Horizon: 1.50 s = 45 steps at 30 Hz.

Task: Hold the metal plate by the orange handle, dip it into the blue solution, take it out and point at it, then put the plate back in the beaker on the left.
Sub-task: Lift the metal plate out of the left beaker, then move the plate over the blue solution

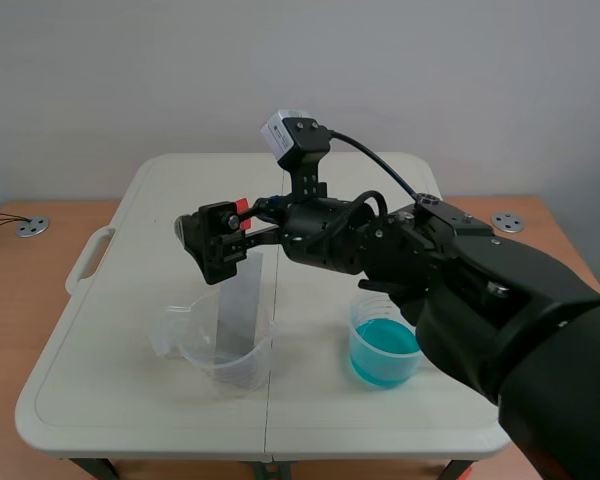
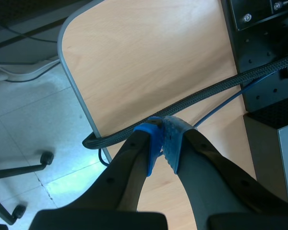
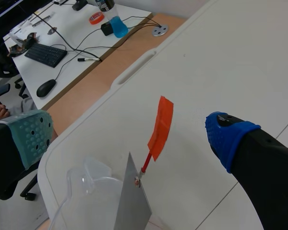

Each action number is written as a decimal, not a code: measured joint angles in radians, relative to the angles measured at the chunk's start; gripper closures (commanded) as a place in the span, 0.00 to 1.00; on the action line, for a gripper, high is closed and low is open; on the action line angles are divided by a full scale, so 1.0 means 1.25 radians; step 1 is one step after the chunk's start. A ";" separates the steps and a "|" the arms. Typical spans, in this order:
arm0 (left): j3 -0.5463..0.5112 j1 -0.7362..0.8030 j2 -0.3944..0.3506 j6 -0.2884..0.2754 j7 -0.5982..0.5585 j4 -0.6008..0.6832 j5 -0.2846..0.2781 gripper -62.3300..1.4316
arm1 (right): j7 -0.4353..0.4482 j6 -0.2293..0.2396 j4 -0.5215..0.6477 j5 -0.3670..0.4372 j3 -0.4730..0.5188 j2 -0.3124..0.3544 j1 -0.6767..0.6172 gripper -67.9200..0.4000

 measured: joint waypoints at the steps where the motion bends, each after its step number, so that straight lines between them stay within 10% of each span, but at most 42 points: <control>1: 0.000 0.000 0.000 0.000 0.000 0.000 0.000 0.95 | -0.007 0.006 0.000 0.000 0.000 -0.003 0.003 0.02; 15: 0.000 0.000 0.000 0.000 0.000 0.000 0.000 0.95 | -0.097 0.006 0.000 0.090 0.000 -0.017 0.011 0.03; 32: 0.000 0.000 0.000 0.000 0.000 0.000 0.000 0.95 | -0.079 0.005 0.000 0.090 0.000 -0.017 0.012 0.59; 45: 0.000 0.000 0.000 0.000 0.000 0.000 0.000 0.95 | -0.069 0.006 0.000 0.090 0.000 -0.017 0.012 0.79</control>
